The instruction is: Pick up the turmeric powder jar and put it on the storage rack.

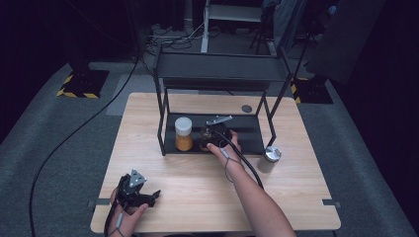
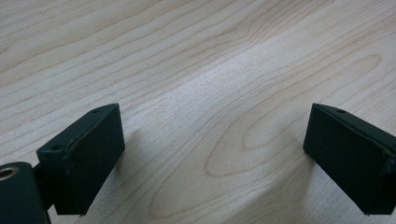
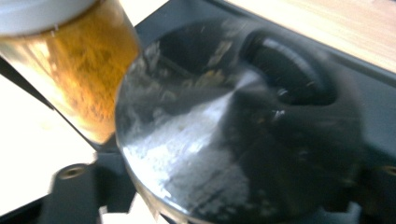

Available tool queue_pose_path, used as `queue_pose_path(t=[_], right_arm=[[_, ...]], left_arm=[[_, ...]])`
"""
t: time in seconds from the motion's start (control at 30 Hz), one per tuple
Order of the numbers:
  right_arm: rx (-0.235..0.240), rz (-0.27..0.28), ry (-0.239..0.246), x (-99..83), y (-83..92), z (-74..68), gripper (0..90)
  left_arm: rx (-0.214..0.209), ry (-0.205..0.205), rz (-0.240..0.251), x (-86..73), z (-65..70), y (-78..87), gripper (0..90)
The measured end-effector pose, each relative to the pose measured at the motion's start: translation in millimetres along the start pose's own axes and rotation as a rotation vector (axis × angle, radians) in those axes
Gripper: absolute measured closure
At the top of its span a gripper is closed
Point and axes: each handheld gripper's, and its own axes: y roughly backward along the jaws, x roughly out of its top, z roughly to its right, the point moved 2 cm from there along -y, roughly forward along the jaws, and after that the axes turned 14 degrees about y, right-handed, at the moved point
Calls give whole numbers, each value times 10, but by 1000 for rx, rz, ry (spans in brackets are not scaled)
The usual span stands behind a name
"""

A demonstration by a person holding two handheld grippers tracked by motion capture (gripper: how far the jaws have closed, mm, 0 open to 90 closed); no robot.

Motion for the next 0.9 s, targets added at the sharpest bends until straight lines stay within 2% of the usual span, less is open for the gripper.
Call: queue_pose_path(t=[0.07,0.17,0.47,0.9], right_arm=[[4,1,-4,11,30,8,189],[-7,-21,19,45,100,-20,170],[-17,-3,43,21,434,-37,159],[-26,51,34,-184,934,-46,144]], left_arm=[[0,0,0,0,1,0,53],[0,0,0,0,0,0,53],[0,0,0,0,0,0,53],[3,6,-1,3,3,-4,47]])
